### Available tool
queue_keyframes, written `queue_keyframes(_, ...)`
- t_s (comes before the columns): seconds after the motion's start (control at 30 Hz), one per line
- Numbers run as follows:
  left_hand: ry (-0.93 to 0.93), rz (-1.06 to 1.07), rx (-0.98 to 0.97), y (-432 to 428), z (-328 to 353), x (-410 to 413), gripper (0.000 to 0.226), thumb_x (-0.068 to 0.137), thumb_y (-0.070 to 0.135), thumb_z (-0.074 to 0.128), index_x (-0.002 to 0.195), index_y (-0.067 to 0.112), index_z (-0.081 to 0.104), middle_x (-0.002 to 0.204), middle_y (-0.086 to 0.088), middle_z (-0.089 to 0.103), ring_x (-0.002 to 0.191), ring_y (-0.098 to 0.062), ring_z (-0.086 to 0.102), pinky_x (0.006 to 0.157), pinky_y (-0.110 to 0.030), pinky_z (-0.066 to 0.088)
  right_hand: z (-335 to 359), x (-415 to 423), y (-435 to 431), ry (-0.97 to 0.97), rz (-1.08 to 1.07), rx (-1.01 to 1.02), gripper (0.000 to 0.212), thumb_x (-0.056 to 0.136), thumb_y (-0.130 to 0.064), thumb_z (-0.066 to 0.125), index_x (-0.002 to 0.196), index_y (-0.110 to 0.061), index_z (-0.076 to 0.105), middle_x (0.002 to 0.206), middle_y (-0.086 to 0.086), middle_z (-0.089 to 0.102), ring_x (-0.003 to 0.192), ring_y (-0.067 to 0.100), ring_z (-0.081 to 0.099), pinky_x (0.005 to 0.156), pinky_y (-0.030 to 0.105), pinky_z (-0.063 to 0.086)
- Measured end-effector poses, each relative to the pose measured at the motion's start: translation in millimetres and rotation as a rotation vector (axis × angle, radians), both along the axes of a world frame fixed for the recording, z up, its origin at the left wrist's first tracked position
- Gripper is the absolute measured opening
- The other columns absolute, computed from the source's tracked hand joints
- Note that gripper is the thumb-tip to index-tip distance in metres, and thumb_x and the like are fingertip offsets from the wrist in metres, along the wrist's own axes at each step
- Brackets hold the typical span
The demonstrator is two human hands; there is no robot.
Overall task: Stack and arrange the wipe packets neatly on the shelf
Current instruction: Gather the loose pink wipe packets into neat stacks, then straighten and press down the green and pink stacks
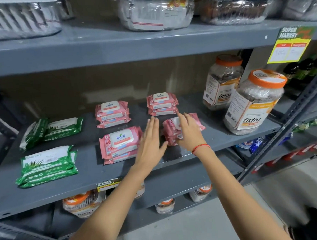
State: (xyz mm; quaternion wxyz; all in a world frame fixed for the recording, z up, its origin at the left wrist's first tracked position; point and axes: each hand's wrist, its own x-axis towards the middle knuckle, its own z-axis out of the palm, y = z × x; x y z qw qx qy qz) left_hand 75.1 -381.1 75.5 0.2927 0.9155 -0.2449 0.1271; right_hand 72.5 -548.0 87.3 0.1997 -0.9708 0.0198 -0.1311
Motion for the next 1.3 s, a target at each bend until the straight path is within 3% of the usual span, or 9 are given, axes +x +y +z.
queue_keyframes(0.2,-0.107,0.228,-0.033,98,-3,-8,0.075,0.079,0.025,0.073,0.142,0.014,0.034,0.156,-0.017,0.009,0.144,-0.029,0.001,0.110,-0.059,0.022,-5,-1,81,0.060,0.344,0.029,0.100,0.073,-0.031,0.077,0.150,-0.019,0.015,0.156,0.016,0.012,0.143,0.033,0.014,0.116,0.046,0.021)
queue_keyframes(0.33,0.079,0.356,-0.002,131,-23,-15,0.087,0.075,0.029,0.077,0.145,0.017,0.027,0.156,-0.016,-0.008,0.143,-0.036,-0.003,0.109,-0.059,0.019,-12,7,116,0.080,0.417,-0.013,0.103,0.071,-0.035,0.078,0.150,-0.020,0.014,0.156,0.018,0.009,0.143,0.035,0.013,0.116,0.044,0.020)
queue_keyframes(0.43,0.212,0.348,-0.096,139,-30,-15,0.083,0.080,0.023,0.073,0.146,0.021,0.022,0.157,-0.015,-0.010,0.141,-0.038,0.015,0.110,-0.051,0.026,-16,15,132,0.108,0.381,-0.021,0.102,0.073,-0.038,0.076,0.150,-0.021,0.010,0.156,0.019,0.005,0.144,0.035,0.008,0.117,0.044,0.017)
queue_keyframes(0.6,0.286,0.377,-0.116,139,-28,-12,0.068,0.087,0.015,0.064,0.145,0.025,0.029,0.153,-0.020,0.020,0.132,-0.040,0.035,0.106,-0.049,0.032,-31,16,143,0.138,0.322,-0.016,0.091,0.083,-0.038,0.067,0.150,-0.020,0.009,0.157,0.017,0.000,0.145,0.033,0.000,0.117,0.045,0.020)
queue_keyframes(0.73,0.264,0.325,-0.164,140,-25,-11,0.069,0.084,0.007,0.066,0.143,0.023,0.034,0.132,-0.017,0.052,0.112,-0.033,0.056,0.099,-0.048,0.044,-37,15,151,0.114,0.250,-0.039,0.085,0.085,-0.033,0.065,0.150,-0.021,0.010,0.157,0.017,0.002,0.145,0.033,0.002,0.114,0.046,0.028)
queue_keyframes(0.87,0.273,0.346,-0.136,140,-26,-11,0.072,0.086,0.011,0.065,0.145,0.026,0.027,0.112,-0.020,0.062,0.101,-0.033,0.060,0.091,-0.047,0.049,-38,14,159,0.121,0.191,-0.089,0.083,0.087,-0.032,0.063,0.149,-0.021,0.010,0.157,0.018,0.005,0.145,0.035,0.005,0.110,0.049,0.032)
queue_keyframes(1.03,0.297,0.295,-0.096,145,-23,-11,0.072,0.087,0.014,0.064,0.146,0.025,0.025,0.122,-0.019,0.056,0.106,-0.033,0.057,0.094,-0.045,0.047,-34,11,158,0.135,0.180,-0.133,0.083,0.087,-0.036,0.063,0.149,-0.022,0.010,0.157,0.017,0.006,0.145,0.034,0.005,0.114,0.051,0.019)
queue_keyframes(1.17,0.260,0.254,-0.100,168,-20,-22,0.074,0.089,0.019,0.061,0.148,0.022,0.018,0.151,-0.014,0.030,0.133,-0.031,0.036,0.109,-0.047,0.032,-29,2,158,0.057,0.152,-0.182,0.085,0.083,-0.039,0.066,0.148,-0.022,0.015,0.156,0.015,0.012,0.144,0.032,0.008,0.115,0.052,0.009)
queue_keyframes(1.3,0.068,0.286,-0.100,215,-15,-38,0.060,0.092,0.025,0.056,0.145,0.019,0.027,0.155,-0.004,0.022,0.140,-0.020,0.023,0.111,-0.035,0.022,-17,-7,187,-0.108,0.220,-0.135,0.076,0.080,-0.027,0.069,0.144,-0.016,0.030,0.150,0.019,0.026,0.139,0.036,0.023,0.114,0.047,0.017)
